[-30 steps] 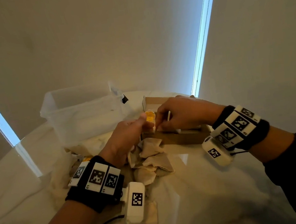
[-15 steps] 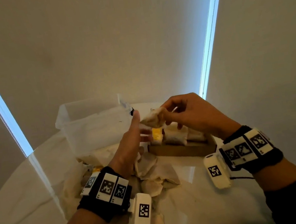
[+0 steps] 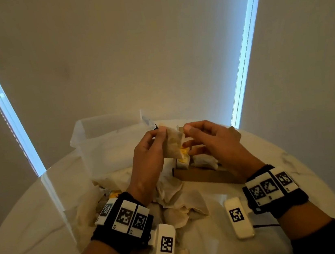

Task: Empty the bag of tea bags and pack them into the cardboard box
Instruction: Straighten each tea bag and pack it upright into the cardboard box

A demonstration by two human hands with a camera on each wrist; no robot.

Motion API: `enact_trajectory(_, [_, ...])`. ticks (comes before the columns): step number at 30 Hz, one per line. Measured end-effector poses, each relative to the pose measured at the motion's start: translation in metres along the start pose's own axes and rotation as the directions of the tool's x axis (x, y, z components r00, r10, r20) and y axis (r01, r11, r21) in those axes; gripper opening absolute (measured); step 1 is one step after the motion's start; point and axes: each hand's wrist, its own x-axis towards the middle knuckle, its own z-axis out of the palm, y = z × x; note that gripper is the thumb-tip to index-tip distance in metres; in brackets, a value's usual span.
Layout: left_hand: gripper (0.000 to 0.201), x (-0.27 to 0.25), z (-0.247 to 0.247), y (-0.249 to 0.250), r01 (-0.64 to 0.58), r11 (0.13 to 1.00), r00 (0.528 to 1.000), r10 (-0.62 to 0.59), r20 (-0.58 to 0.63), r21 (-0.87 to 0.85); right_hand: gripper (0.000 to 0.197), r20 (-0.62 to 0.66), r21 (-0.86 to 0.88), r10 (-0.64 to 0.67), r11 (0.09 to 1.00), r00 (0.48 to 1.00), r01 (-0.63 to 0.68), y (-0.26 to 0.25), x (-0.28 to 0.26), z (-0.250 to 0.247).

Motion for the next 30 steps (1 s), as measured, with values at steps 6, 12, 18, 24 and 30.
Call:
enact_trajectory(6, [0.030,-0.002,0.000,0.006,0.078,0.994,0.997,-0.077,0.020,-0.074,0.023,-0.014,0.092,-0.016,0.996,1.000,0.017,0.012,0.002,0.005])
enact_trajectory(12, [0.027,-0.002,-0.002,0.002,-0.033,0.997,0.999,0.031,0.030,0.070,0.022,-0.057,0.065,-0.041,0.997,0.998,0.045,0.015,0.005,0.001])
enact_trajectory(18, [0.017,-0.001,-0.002,-0.001,-0.064,0.995,0.998,0.062,0.034,0.081,0.045,-0.002,-0.035,0.008,0.999,1.000,-0.008,0.014,0.004,0.014])
enact_trajectory(24, [0.021,-0.005,-0.001,0.007,-0.020,1.000,0.999,0.020,0.027,0.020,0.014,-0.109,-0.112,-0.190,0.978,0.976,0.178,-0.003,0.007,0.004])
enact_trajectory(30, [0.046,-0.009,-0.001,0.019,0.055,0.998,0.998,-0.055,-0.004,-0.031,0.017,-0.085,-0.412,-0.299,0.879,0.950,0.240,-0.032,0.025,-0.002])
